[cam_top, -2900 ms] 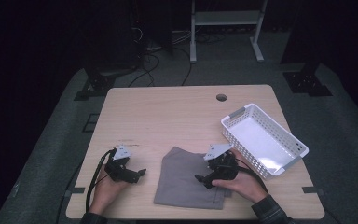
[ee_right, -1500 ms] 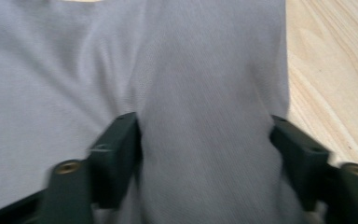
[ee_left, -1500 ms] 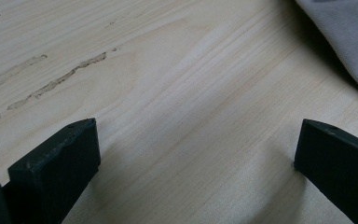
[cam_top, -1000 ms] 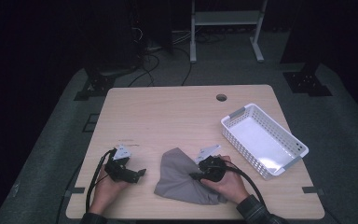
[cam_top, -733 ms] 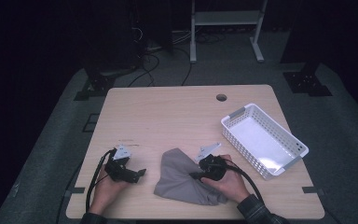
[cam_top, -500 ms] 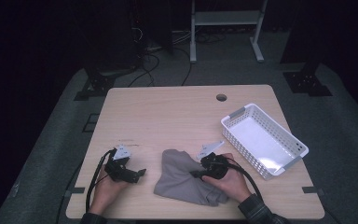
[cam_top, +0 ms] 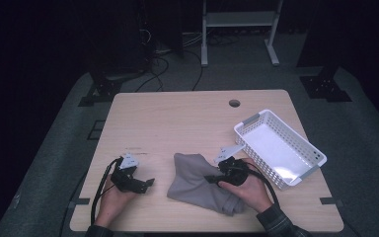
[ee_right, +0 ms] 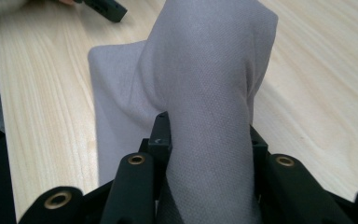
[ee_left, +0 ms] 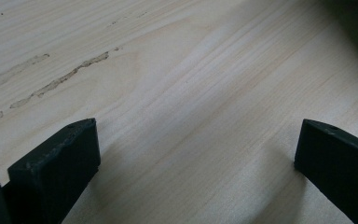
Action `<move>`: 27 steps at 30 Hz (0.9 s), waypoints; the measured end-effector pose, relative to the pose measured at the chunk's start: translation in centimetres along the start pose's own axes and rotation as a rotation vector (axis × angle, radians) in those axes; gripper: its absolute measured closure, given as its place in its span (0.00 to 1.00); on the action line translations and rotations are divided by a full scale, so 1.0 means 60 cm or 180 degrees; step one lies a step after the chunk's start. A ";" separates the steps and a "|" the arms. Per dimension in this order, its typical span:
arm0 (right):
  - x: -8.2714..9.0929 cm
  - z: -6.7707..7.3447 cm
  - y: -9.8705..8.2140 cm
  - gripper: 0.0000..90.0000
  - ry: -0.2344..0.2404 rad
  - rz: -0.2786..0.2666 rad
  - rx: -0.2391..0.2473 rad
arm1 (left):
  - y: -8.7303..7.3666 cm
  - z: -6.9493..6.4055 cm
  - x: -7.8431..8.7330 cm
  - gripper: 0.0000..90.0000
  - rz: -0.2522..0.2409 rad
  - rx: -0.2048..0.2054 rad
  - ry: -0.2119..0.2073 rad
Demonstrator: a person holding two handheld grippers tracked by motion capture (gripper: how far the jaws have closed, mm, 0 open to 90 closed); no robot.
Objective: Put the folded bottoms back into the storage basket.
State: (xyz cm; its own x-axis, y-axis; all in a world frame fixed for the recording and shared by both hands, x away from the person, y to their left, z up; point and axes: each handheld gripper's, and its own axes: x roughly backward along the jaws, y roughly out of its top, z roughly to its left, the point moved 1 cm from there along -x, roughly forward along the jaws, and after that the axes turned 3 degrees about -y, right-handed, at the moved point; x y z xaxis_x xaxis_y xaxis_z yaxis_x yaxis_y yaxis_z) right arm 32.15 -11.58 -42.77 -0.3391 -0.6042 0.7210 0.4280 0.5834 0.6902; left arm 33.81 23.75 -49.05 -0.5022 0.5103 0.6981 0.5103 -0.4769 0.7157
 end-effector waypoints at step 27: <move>0.087 -0.028 0.030 0.72 -0.0271 -0.0264 -0.0146 | 0.000 0.000 0.000 0.00 0.0007 -0.0006 -0.0001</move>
State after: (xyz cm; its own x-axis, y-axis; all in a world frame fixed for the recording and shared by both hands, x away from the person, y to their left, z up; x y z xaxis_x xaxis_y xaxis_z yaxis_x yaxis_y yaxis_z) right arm 32.57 -14.59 -37.90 -0.4439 -0.6000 0.6655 0.4329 0.5067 0.7456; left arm 33.81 23.77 -49.04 -0.5008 0.5094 0.6998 0.5100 -0.4796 0.7141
